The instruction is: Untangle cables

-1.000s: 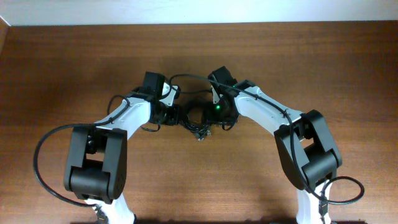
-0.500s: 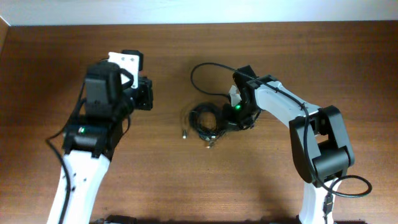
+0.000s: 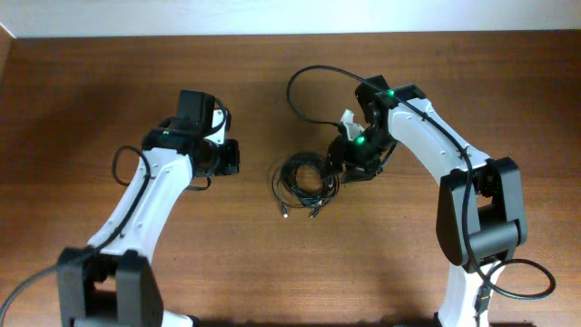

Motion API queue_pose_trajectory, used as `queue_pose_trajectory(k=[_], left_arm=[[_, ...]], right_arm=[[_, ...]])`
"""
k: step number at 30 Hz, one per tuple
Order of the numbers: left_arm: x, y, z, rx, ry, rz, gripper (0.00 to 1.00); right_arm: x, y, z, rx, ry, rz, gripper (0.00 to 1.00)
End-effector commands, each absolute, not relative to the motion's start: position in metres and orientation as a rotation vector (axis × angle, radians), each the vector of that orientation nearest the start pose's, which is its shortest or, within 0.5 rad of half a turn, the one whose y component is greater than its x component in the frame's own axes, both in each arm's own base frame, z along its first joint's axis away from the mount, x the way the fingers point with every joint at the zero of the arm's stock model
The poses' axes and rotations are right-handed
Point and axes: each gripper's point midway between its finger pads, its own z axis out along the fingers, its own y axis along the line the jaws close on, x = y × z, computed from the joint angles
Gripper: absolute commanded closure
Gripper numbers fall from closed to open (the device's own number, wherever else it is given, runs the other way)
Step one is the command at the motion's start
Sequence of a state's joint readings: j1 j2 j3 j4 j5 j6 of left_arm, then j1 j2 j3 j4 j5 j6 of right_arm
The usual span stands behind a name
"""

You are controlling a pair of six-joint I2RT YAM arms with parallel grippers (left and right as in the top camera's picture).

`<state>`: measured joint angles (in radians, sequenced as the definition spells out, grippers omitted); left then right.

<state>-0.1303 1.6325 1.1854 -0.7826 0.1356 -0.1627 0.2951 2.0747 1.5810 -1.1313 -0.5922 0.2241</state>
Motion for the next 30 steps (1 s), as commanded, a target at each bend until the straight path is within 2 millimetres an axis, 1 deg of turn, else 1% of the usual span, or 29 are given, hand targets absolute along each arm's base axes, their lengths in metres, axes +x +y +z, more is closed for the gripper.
queue_pose_trajectory(k=[1, 2, 3, 4, 5, 6, 7, 8, 9, 10, 11, 12, 13, 14, 15, 17, 18, 19, 20, 22, 24, 26, 27, 28, 30], left_arm=[[0.356, -0.076, 0.076, -0.032, 2.878, -0.316, 0.84], [0.356, -0.073, 0.074, -0.053, 2.887, -0.338, 0.84], [0.356, -0.069, 0.074, -0.08, 2.888, -0.363, 0.84], [0.357, -0.063, 0.075, -0.117, 2.882, -0.399, 0.84], [0.359, -0.056, 0.076, -0.155, 2.874, -0.426, 0.85], [0.361, -0.043, 0.077, -0.222, 2.862, -0.446, 0.85], [0.362, -0.031, 0.079, -0.283, 2.845, -0.49, 0.86], [0.364, -0.022, 0.081, -0.328, 2.827, -0.522, 0.87], [0.364, -0.014, 0.081, -0.359, 2.819, -0.521, 0.89], [0.364, -0.005, 0.081, -0.394, 2.812, -0.515, 0.91], [0.364, -0.002, 0.081, -0.408, 2.81, -0.514, 0.86], [0.364, -0.001, 0.081, -0.408, 2.809, -0.513, 0.81], [0.364, -0.002, 0.081, -0.406, 2.809, -0.513, 0.78], [0.364, -0.003, 0.08, -0.403, 2.81, -0.511, 0.77], [0.364, -0.002, 0.08, -0.403, 2.811, -0.509, 0.76], [0.364, -0.002, 0.08, -0.403, 2.811, -0.509, 0.76], [0.364, -0.002, 0.08, -0.403, 2.811, -0.509, 0.76], [0.364, -0.002, 0.08, -0.403, 2.811, -0.509, 0.76], [0.364, -0.002, 0.08, -0.403, 2.811, -0.509, 0.76], [0.364, -0.002, 0.08, -0.404, 2.811, -0.509, 0.77], [0.364, -0.002, 0.08, -0.404, 2.811, -0.509, 0.76], [0.364, -0.002, 0.08, -0.403, 2.811, -0.509, 0.77], [0.364, -0.002, 0.08, -0.403, 2.811, -0.509, 0.78], [0.364, -0.002, 0.08, -0.403, 2.811, -0.509, 0.78], [0.364, -0.002, 0.08, -0.404, 2.813, -0.509, 0.78]], right_arm=[[0.345, 0.201, 0.081, -0.134, 3.157, 0.882, 0.39], [0.344, 0.205, 0.086, -0.169, 3.149, 0.907, 0.39], [0.341, 0.217, 0.097, -0.294, 3.118, 0.956, 0.39], [0.335, 0.227, 0.102, -0.377, 3.103, 0.975, 0.39], [0.331, 0.235, 0.102, -0.425, 3.099, 0.973, 0.39], [0.325, 0.247, 0.101, -0.506, 3.082, 0.97, 0.39], [0.321, 0.26, 0.099, -0.575, 3.062, 0.942, 0.39], [0.32, 0.268, 0.096, -0.608, 3.05, 0.905, 0.39], [0.321, 0.274, 0.09, -0.597, 3.055, 0.816, 0.39], [0.324, 0.277, 0.081, -0.562, 3.062, 0.679, 0.39], [0.328, 0.281, 0.074, -0.543, 3.048, 0.579, 0.39], [0.332, 0.288, 0.069, -0.57, 3.01, 0.519, 0.39], [0.334, 0.295, 0.065, -0.596, 2.973, 0.496, 0.39], [0.338, 0.301, 0.06, -0.615, 2.935, 0.47, 0.4], [0.343, 0.303, 0.057, -0.617, 2.911, 0.443, 0.44], [0.365, 0.293, 0.057, -0.385, 2.89, 0.349, 0.52], [0.376, 0.29, 0.059, -0.253, 2.882, 0.369, 0.62], [0.381, 0.285, 0.058, -0.123, 2.892, 0.38, 0.66], [0.383, 0.28, 0.057, -0.014, 2.904, 0.388, 0.66], [0.38, 0.278, 0.052, 0.001, 2.918, 0.379, 0.66], [0.373, 0.277, 0.044, -0.009, 2.94, 0.364, 0.66], [0.365, 0.272, 0.027, 0.004, 2.96, 0.349, 0.66], [0.362, 0.27, 0.021, 0.045, 2.969, 0.349, 0.66], [0.357, 0.271, 0.014, 0.066, 2.978, 0.374, 0.66], [0.347, 0.283, 0.006, 0.045, 3.001, 0.503, 0.66]])
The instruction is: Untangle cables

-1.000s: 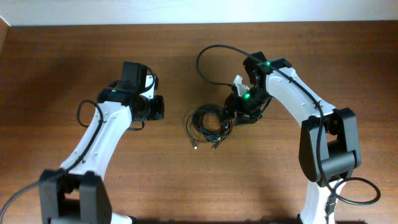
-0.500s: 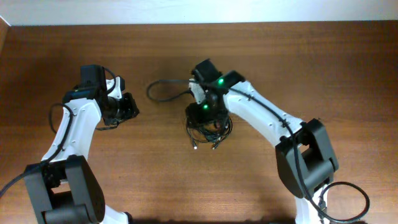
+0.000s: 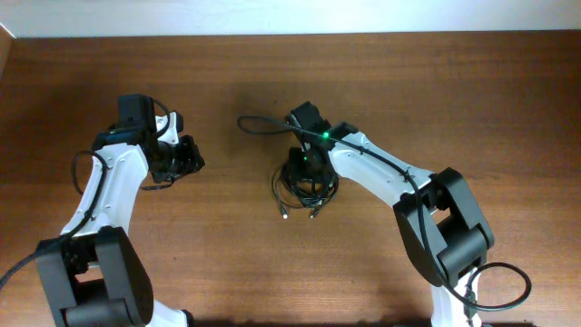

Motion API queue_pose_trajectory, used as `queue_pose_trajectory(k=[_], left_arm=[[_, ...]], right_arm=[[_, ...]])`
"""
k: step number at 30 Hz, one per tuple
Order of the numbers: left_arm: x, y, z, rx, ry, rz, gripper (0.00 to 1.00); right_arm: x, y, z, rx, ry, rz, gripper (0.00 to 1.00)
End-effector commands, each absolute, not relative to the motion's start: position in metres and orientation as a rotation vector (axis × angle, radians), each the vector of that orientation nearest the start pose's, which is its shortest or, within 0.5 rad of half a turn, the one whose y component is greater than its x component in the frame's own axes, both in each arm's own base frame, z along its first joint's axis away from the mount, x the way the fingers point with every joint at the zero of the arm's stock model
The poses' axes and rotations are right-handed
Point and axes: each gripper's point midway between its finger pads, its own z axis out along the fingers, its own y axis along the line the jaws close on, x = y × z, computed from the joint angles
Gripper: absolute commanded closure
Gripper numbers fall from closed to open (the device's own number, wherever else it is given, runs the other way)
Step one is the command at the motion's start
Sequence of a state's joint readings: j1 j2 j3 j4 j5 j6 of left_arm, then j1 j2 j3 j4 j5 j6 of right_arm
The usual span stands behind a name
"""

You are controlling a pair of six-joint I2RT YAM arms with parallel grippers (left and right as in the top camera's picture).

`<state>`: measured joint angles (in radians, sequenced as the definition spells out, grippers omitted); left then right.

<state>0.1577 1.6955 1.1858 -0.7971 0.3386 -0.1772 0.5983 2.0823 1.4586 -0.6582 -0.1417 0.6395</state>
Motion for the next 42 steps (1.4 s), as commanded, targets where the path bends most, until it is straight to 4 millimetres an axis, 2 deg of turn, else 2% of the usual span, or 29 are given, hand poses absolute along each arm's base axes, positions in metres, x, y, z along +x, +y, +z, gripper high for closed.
queue_pose_trajectory(k=[1, 5, 6, 8, 9, 11, 16, 18, 21, 23, 26, 27, 28, 29, 30, 31, 32, 35, 36, 37, 39, 42], left_arm=[[0.364, -0.002, 0.08, -0.404, 2.813, -0.51, 0.78], [0.364, -0.002, 0.08, -0.404, 2.814, -0.51, 0.78], [0.364, -0.002, 0.08, -0.404, 2.813, -0.51, 0.78], [0.364, -0.002, 0.08, -0.405, 2.813, -0.51, 0.78], [0.364, -0.002, 0.08, -0.404, 2.814, -0.51, 0.78], [0.363, -0.002, 0.08, -0.405, 2.815, -0.51, 0.78], [0.363, -0.002, 0.08, -0.406, 2.816, -0.51, 0.78], [0.363, -0.002, 0.08, -0.406, 2.816, -0.51, 0.78], [0.363, -0.002, 0.08, -0.406, 2.816, -0.51, 0.77], [0.363, -0.003, 0.08, -0.406, 2.817, -0.51, 0.77], [0.363, -0.003, 0.08, -0.406, 2.817, -0.51, 0.77], [0.363, -0.003, 0.08, -0.406, 2.817, -0.51, 0.77], [0.363, -0.003, 0.08, -0.406, 2.817, -0.51, 0.77], [0.363, -0.003, 0.08, -0.406, 2.817, -0.51, 0.77], [0.363, -0.003, 0.08, -0.406, 2.817, -0.51, 0.76], [0.363, -0.003, 0.08, -0.406, 2.817, -0.51, 0.77], [0.363, -0.003, 0.08, -0.406, 2.817, -0.51, 0.77], [0.363, -0.003, 0.08, -0.406, 2.817, -0.51, 0.76], [0.363, -0.003, 0.08, -0.406, 2.817, -0.51, 0.76], [0.363, -0.003, 0.08, -0.406, 2.817, -0.51, 0.77], [0.363, -0.003, 0.08, -0.406, 2.817, -0.51, 0.77], [0.363, -0.003, 0.08, -0.406, 2.817, -0.51, 0.77]], right_arm=[[0.342, 0.291, 0.006, 0.032, 3.015, 0.585, 0.66], [0.334, 0.301, 0.014, -0.088, 3.032, 0.737, 0.66], [0.331, 0.31, 0.026, -0.118, 3.039, 0.871, 0.66], [0.327, 0.331, 0.063, -0.256, 2.973, 1.236, 0.66], [0.325, 0.333, 0.068, -0.286, 2.964, 1.271, 0.66], [0.319, 0.328, 0.068, -0.378, 2.977, 1.228, 0.66], [0.301, 0.308, 0.074, -0.43, 3.112, 1.066, 0.65], [0.29, 0.306, 0.068, -0.448, 3.159, 0.995, 0.62], [0.278, 0.308, 0.053, -0.55, 3.175, 0.758, 0.53], [0.27, 0.316, 0.042, -0.636, 3.143, 0.624, 0.52], [0.273, 0.317, 0.02, -0.6, 3.07, 0.351, 0.53], [0.274, 0.319, 0.017, -0.614, 3.045, 0.322, 0.53], [0.273, 0.324, 0.01, -0.634, 3.011, 0.318, 0.54], [0.272, 0.327, 0.008, -0.642, 2.999, 0.334, 0.64], [0.273, 0.328, 0.008, -0.641, 2.996, 0.337, 0.96], [0.276, 0.327, 0.018, -0.629, 2.999, 0.352, 0.96], [0.28, 0.326, 0.036, -0.602, 3.021, 0.389, 0.96], [0.311, 0.318, 0.1, -0.5, 3.017, 0.481, 0.96], [0.323, 0.315, 0.11, -0.472, 2.994, 0.495, 0.96], [0.332, 0.311, 0.111, -0.445, 2.975, 0.493, 0.96], [0.347, 0.299, 0.098, -0.4, 2.962, 0.413, 0.96], [0.36, 0.285, 0.066, -0.374, 2.95, 0.268, 0.96]])
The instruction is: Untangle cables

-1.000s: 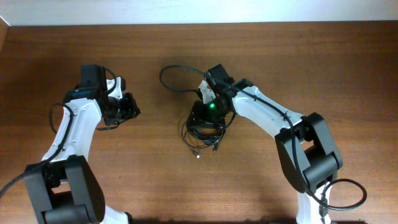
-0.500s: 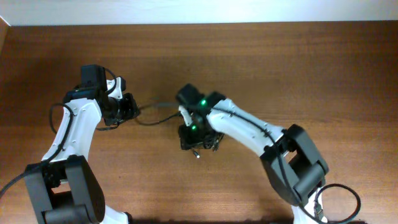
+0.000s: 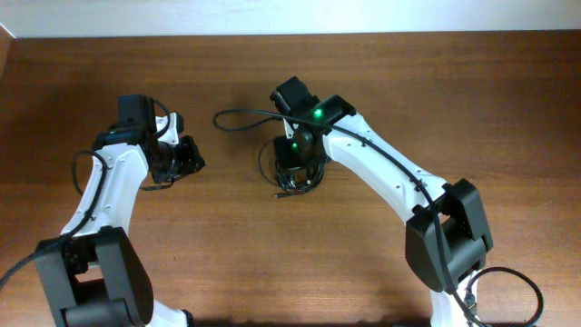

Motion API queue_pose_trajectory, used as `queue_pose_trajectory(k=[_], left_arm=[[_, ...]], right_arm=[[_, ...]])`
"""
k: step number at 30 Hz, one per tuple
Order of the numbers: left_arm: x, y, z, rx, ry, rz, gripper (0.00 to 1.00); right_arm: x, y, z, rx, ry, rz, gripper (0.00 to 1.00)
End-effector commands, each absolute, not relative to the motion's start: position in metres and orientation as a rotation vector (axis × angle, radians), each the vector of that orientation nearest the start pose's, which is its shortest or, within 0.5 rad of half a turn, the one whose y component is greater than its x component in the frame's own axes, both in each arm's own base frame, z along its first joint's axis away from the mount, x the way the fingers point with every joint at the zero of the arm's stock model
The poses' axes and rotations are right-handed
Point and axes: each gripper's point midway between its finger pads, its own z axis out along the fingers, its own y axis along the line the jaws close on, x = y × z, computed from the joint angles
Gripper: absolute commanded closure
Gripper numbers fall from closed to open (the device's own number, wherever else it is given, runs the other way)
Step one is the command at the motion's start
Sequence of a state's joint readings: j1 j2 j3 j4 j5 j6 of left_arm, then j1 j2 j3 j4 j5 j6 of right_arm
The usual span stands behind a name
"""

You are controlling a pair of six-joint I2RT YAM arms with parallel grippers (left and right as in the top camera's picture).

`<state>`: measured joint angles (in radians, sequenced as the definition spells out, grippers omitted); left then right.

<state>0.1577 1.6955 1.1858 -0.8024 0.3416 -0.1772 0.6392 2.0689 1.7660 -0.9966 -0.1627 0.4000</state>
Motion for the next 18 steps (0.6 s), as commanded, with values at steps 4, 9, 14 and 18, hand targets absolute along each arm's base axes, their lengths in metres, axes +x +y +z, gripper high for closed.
queue_pose_trajectory(k=[4, 9, 14, 18], left_arm=[[0.362, -0.003, 0.08, -0.406, 2.818, -0.51, 0.8], [0.362, -0.003, 0.08, -0.406, 2.818, -0.51, 0.79], [0.363, -0.003, 0.08, -0.406, 2.817, -0.51, 0.78], [0.363, -0.003, 0.08, -0.406, 2.817, -0.51, 0.76]], right_arm=[[0.368, 0.27, 0.044, -0.335, 2.968, 0.191, 0.96], [0.366, 0.252, 0.036, -0.299, 3.014, 0.129, 0.96], [0.378, 0.217, 0.036, -0.236, 2.994, -0.067, 0.86], [0.374, 0.217, 0.036, -0.244, 3.013, -0.062, 0.51]])
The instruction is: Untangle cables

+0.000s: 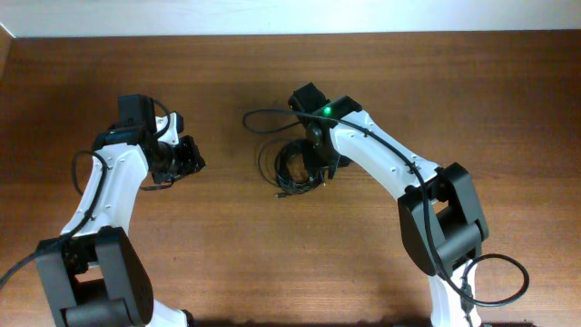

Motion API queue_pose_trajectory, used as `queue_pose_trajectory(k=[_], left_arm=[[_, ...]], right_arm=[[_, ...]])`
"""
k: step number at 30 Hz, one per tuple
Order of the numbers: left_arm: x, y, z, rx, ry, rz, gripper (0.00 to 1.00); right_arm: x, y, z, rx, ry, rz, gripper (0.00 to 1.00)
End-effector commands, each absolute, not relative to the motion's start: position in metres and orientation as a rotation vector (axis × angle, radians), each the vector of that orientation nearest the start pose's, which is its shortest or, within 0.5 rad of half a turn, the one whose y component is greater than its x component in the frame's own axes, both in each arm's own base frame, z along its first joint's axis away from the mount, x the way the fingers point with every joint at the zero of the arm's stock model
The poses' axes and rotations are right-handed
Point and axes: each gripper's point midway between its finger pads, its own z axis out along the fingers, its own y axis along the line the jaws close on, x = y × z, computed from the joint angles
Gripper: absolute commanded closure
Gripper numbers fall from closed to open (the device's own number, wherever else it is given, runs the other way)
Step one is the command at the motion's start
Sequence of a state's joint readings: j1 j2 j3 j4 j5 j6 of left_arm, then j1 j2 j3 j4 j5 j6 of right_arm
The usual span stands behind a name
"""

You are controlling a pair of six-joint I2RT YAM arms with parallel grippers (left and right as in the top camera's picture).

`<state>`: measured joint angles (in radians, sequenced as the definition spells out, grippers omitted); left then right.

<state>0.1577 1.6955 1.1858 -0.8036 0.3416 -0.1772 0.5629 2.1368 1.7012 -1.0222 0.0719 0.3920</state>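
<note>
A bundle of black cables (289,169) lies coiled in tangled loops on the wooden table (290,263), near its middle. One end with a small plug (280,193) sticks out at the lower left. My right gripper (323,162) points down at the bundle's right edge and looks shut on strands there; its fingertips are partly hidden under the wrist. My left gripper (189,156) hovers well to the left of the bundle, jaws apart and empty.
The right arm's own black wire (263,116) arcs out to the left above the bundle. The left arm's wire (83,168) loops at its elbow. The table's far edge meets a white wall (290,16).
My right wrist has moved a little to the right, to the bundle's right edge. The bundle has spread slightly wider. The left arm has not moved.
First my right gripper stood at the right side of the bundle and the left arm was closer in. Then the left arm was further left and the right wrist was over the bundle. The bundle later lay further left and up, and now it lies looser.
</note>
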Motion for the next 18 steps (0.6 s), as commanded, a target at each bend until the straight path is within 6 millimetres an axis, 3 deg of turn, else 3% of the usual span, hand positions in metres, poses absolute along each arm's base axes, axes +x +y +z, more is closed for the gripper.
queue_pose_trajectory(k=[1, 2, 5, 6, 10, 13, 15, 18], left_arm=[[0.363, -0.003, 0.08, -0.406, 2.817, -0.51, 0.76], [0.363, -0.003, 0.08, -0.406, 2.817, -0.51, 0.75], [0.363, -0.003, 0.08, -0.406, 2.817, -0.51, 0.75], [0.363, -0.003, 0.08, -0.406, 2.817, -0.51, 0.75], [0.363, -0.003, 0.08, -0.406, 2.817, -0.51, 0.74], [0.363, -0.003, 0.08, -0.406, 2.817, -0.51, 0.74], [0.363, -0.003, 0.08, -0.406, 2.817, -0.51, 0.74], [0.363, -0.003, 0.08, -0.406, 2.817, -0.51, 0.73]], right_arm=[[0.374, 0.217, 0.036, -0.243, 3.01, -0.06, 0.49], [0.382, 0.223, 0.047, -0.237, 2.988, -0.027, 0.41], [0.39, 0.243, 0.106, -0.248, 2.959, 0.086, 0.39], [0.389, 0.25, 0.117, -0.268, 2.944, 0.099, 0.37], [0.381, 0.274, 0.106, -0.345, 2.93, 0.114, 0.36], [0.378, 0.325, 0.082, -0.432, 2.911, 0.306, 0.36], [0.393, 0.344, 0.073, -0.44, 2.846, 0.36, 0.47], [0.392, 0.354, 0.05, -0.454, 2.871, 0.399, 0.54]])
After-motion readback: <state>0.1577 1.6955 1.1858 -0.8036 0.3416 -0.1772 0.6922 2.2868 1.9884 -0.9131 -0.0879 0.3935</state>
